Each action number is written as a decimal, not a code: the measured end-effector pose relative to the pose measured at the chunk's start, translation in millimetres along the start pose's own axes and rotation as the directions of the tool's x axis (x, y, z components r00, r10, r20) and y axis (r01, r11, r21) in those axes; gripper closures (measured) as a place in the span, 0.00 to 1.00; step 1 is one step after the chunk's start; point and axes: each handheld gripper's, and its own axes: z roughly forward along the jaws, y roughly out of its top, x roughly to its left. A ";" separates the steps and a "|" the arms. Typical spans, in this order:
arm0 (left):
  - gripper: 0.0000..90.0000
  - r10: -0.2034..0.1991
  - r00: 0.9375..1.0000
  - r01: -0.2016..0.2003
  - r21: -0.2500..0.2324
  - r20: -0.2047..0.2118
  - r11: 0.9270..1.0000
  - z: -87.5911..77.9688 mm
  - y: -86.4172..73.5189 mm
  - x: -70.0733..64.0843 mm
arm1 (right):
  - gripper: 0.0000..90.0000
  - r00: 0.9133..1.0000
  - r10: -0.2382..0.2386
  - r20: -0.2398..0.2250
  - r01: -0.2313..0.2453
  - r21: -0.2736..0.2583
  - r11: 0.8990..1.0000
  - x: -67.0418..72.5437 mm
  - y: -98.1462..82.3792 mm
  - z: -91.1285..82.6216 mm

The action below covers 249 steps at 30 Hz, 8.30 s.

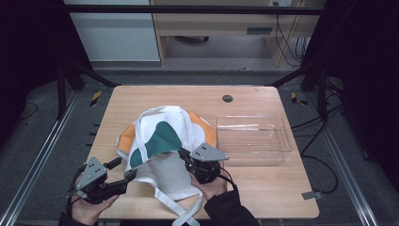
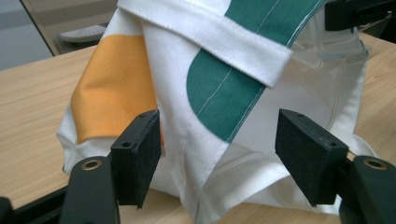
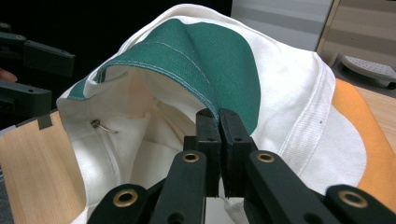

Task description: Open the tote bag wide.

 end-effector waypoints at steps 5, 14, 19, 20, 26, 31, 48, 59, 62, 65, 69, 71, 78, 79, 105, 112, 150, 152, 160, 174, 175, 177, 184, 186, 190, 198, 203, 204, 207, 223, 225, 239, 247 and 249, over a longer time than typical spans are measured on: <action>0.34 0.014 1.000 -0.014 -0.016 0.000 1.000 -0.2 10.3 -3.3 | 0.98 1.000 0.004 -0.004 -0.004 0.000 1.000 -0.1 0.9 -0.1; 0.34 0.051 0.999 -0.051 -0.042 -0.005 0.998 1.4 31.9 -13.2 | 0.98 1.000 -0.001 -0.003 0.001 -0.002 1.000 0.2 1.5 0.1; 0.34 0.046 0.999 -0.046 -0.059 0.001 0.997 4.6 42.9 -14.9 | 0.98 1.000 0.007 -0.002 -0.007 -0.008 1.000 -0.4 3.0 -0.6; 0.34 0.046 0.999 -0.046 -0.059 0.001 0.997 4.6 42.9 -14.9 | 0.98 1.000 0.007 -0.003 -0.007 -0.007 1.000 -0.6 3.0 -0.4; 0.35 0.044 0.999 -0.043 -0.042 0.019 0.998 13.6 48.7 -18.0 | 0.98 1.000 0.007 -0.008 -0.007 -0.007 1.000 -0.6 3.9 1.0; 0.35 0.052 0.998 -0.052 -0.030 0.024 0.998 20.7 53.0 -23.5 | 0.98 1.000 0.007 -0.011 -0.007 -0.010 1.000 -1.0 5.1 1.9; 0.43 0.115 0.992 -0.115 0.016 -0.045 0.993 51.4 58.0 -37.4 | 0.98 1.000 0.010 -0.009 -0.010 -0.022 1.000 -2.2 8.8 0.6; 0.59 0.127 0.987 -0.121 0.072 -0.094 0.990 61.1 51.3 -39.7 | 0.98 1.000 -0.001 -0.020 0.001 -0.018 1.000 1.0 9.2 1.8; 0.66 0.142 0.986 -0.135 0.081 -0.092 0.988 62.7 49.9 -41.3 | 0.98 1.000 -0.003 -0.022 0.002 -0.014 1.000 1.6 8.7 2.5; 0.73 0.136 0.987 -0.129 0.080 -0.084 0.988 63.7 49.1 -41.3 | 0.98 1.000 -0.005 -0.023 0.004 -0.014 1.000 2.0 8.4 3.0; 0.80 0.130 0.988 -0.124 0.083 -0.077 0.989 64.3 48.9 -40.3 | 0.97 1.000 -0.007 -0.028 0.006 -0.007 1.000 2.9 7.7 4.3; 0.85 0.126 0.989 -0.120 0.084 -0.073 0.989 64.6 48.9 -39.2 | 0.97 1.000 -0.008 -0.028 0.008 -0.005 1.000 3.4 7.2 4.8; 0.96 0.078 0.995 -0.075 0.067 -0.056 0.995 64.8 47.6 -34.2 | 0.95 0.999 -0.018 -0.036 0.018 0.006 1.000 6.7 4.1 8.5; 0.96 0.074 0.996 -0.070 0.065 -0.056 0.995 64.8 47.5 -34.1 | 0.94 0.999 -0.020 -0.036 0.020 0.005 1.000 6.8 4.0 8.5; 0.97 0.056 0.996 -0.053 0.041 -0.062 0.998 61.8 47.0 -34.6 | 1.00 0.999 0.017 -0.043 -0.011 0.119 0.993 0.3 -38.6 -27.4; 0.97 0.047 0.997 -0.045 0.031 -0.061 0.998 59.8 47.4 -33.9 | 1.00 0.999 0.022 -0.040 -0.014 0.194 0.981 2.2 -59.1 -8.6; 0.97 0.017 0.999 -0.018 -0.011 -0.047 1.000 52.0 52.4 -27.4 | 1.00 0.999 -0.020 -0.049 0.037 0.377 0.926 18.2 -104.9 36.2; 0.97 0.018 0.999 -0.019 -0.015 -0.050 1.000 51.3 53.6 -27.1 | 1.00 0.999 -0.024 -0.047 0.039 0.373 0.927 18.9 -105.4 36.0; 0.97 0.000 0.998 -0.003 -0.042 -0.060 0.999 46.5 61.9 -21.5 | 1.00 0.998 -0.051 -0.039 0.062 0.367 0.928 21.4 -106.0 36.3; 0.98 -0.029 0.996 0.021 -0.090 -0.087 0.996 45.8 80.5 -9.8 | 1.00 0.998 -0.054 -0.039 0.064 0.370 0.927 22.1 -105.4 36.7; 0.98 -0.028 0.995 0.019 -0.092 -0.093 0.996 45.8 82.0 -9.0 | 1.00 0.998 -0.054 -0.039 0.064 0.372 0.926 22.1 -105.3 36.7; 0.98 -0.030 0.995 0.020 -0.095 -0.100 0.995 46.1 84.5 -7.9 | 1.00 0.998 -0.053 -0.039 0.064 0.372 0.926 22.2 -105.2 36.8; 0.98 -0.026 0.992 0.014 -0.096 -0.126 0.995 52.1 91.3 -4.6 | 1.00 0.998 -0.056 -0.041 0.068 0.374 0.925 22.3 -105.0 37.0; 0.98 -0.026 0.991 0.013 -0.095 -0.134 0.995 53.8 93.6 -3.3 | 1.00 0.998 -0.056 -0.042 0.067 0.373 0.925 22.6 -105.1 37.1; 0.98 -0.036 0.989 0.022 -0.100 -0.144 0.995 57.9 97.7 -1.0 | 1.00 0.998 -0.057 -0.038 0.067 0.372 0.926 23.1 -105.0 37.5; 0.98 -0.049 0.985 0.032 -0.105 -0.168 0.994 67.4 103.4 4.9 | 1.00 0.997 -0.061 -0.039 0.071 0.374 0.925 23.2 -104.4 38.6; 0.98 -0.050 0.981 0.032 -0.096 -0.185 0.995 73.9 106.2 9.1 | 1.00 0.998 -0.054 -0.036 0.064 0.378 0.924 23.6 -104.1 39.1; 0.98 -0.049 0.981 0.032 -0.094 -0.188 0.995 75.3 106.7 10.0 | 1.00 0.998 -0.056 -0.038 0.066 0.376 0.924 23.3 -104.0 39.5; 0.98 -0.053 0.980 0.036 -0.091 -0.192 0.995 78.1 107.4 11.5 | 1.00 0.998 -0.053 -0.037 0.063 0.374 0.925 23.4 -103.9 40.1; 0.98 -0.068 0.974 0.055 -0.067 -0.217 0.996 99.6 110.6 25.7 | 1.00 0.998 -0.053 -0.037 0.063 0.374 0.925 22.8 -102.6 43.6; 0.98 -0.068 0.973 0.056 -0.061 -0.219 0.997 104.8 111.1 28.2 | 1.00 0.998 -0.052 -0.037 0.062 0.374 0.925 22.6 -102.3 44.8; 0.98 -0.095 0.971 0.091 -0.029 -0.221 0.995 131.4 103.9 44.1 | 1.00 0.998 -0.054 -0.037 0.064 0.370 0.927 22.1 -101.8 47.2; 0.98 -0.109 0.969 0.108 -0.017 -0.220 0.994 143.3 99.6 49.7 | 1.00 0.998 -0.054 -0.038 0.065 0.367 0.928 22.0 -101.8 48.2; 0.98 -0.111 0.970 0.111 -0.013 -0.218 0.994 146.6 98.3 51.0 | 1.00 0.997 -0.062 -0.041 0.072 0.364 0.928 21.7 -101.8 48.6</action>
